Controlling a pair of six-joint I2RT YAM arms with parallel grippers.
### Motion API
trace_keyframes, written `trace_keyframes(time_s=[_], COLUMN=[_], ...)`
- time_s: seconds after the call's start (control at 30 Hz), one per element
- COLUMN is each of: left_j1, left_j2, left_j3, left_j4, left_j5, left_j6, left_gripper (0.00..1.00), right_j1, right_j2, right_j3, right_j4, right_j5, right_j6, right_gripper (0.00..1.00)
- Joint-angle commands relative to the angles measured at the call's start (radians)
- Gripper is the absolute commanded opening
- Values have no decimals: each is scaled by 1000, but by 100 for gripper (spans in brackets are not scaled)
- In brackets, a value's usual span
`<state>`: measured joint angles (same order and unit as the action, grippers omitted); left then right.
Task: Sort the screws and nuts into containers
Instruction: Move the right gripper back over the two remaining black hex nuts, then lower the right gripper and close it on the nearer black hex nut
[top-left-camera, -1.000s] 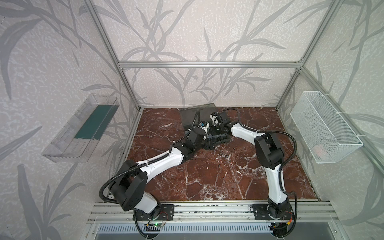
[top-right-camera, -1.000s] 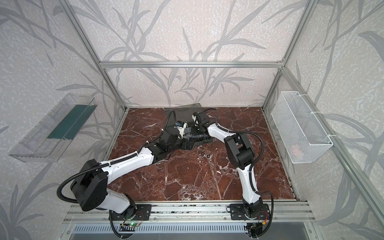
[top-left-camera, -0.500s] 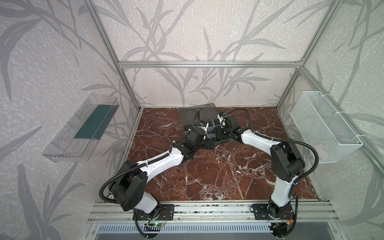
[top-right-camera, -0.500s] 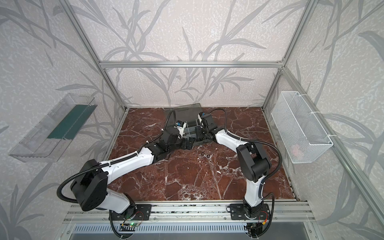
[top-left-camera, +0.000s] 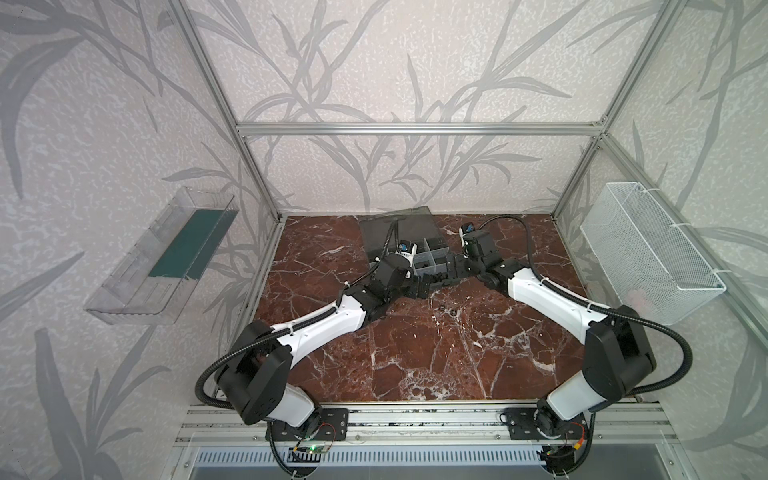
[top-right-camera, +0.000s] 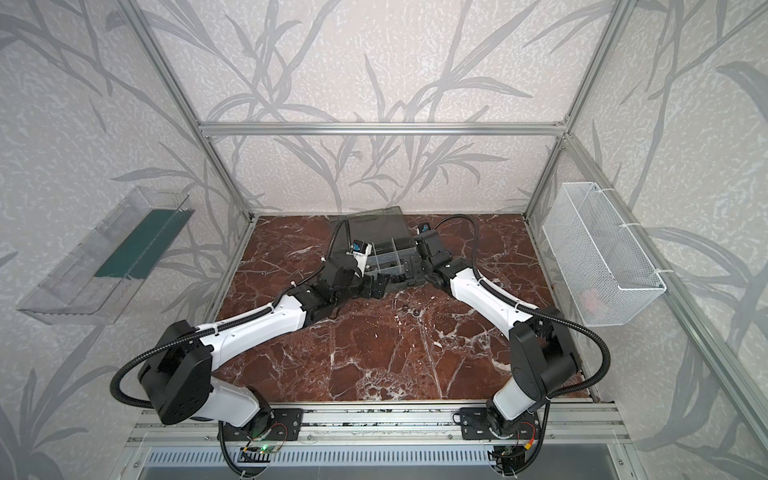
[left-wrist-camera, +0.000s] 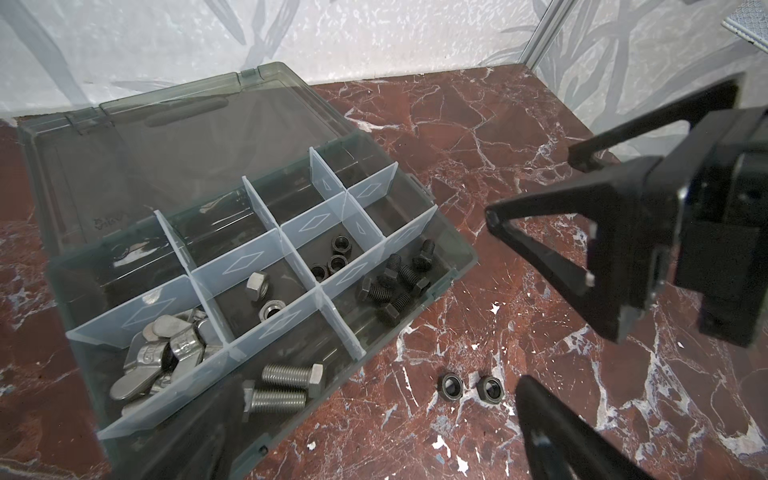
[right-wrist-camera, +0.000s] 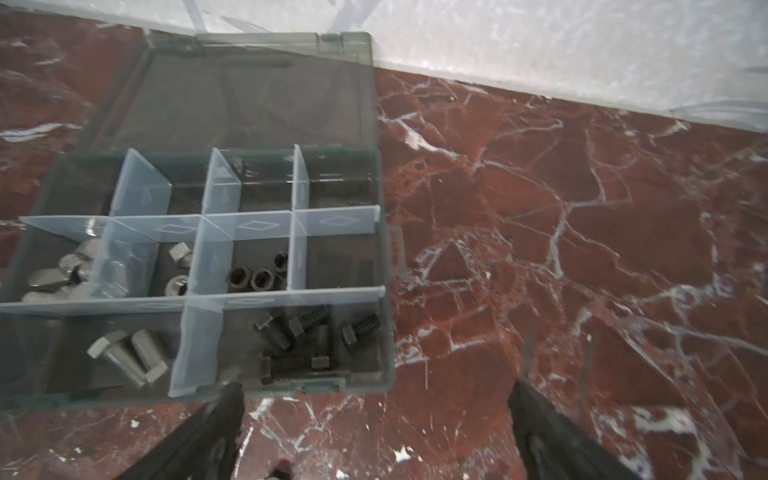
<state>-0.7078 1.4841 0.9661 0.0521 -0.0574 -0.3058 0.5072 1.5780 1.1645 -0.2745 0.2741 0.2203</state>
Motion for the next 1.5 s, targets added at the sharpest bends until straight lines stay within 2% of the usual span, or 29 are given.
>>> trace_keyframes(time_s=[0.0, 0.4, 0.57, 0.73, 1.0, 1.2, 1.47], left_j1=[0, -2, -14, -30, -31, -30, -30], left_j2=[-17, -14, 28, 32, -23, -72, -67], left_j3=[24, 20, -6, -13, -58, -183, -193], left_j4=[-5, 3, 63, 74, 121, 259, 250], left_j5=[3, 44, 152, 174, 171, 114, 93], left_j6=[7, -43, -203, -258, -376, -580, -612], left_gripper=[99, 99, 99, 99, 99, 99, 99], right_j1=[-2, -1, -1, -1, 0, 1, 18], right_j2=[-57, -102, -50, 17, 121, 172, 243], right_j3=[-32, -165, -167, -158, -122, -93, -39], right_j4=[-108, -229, -249, -238, -243, -253, -278], right_j5=[82, -129, -181, -225, -268, -280, -297], right_j6=[34, -21, -32, -26, -14, -13, -7], right_gripper=[99, 99, 99, 100, 91, 81, 74])
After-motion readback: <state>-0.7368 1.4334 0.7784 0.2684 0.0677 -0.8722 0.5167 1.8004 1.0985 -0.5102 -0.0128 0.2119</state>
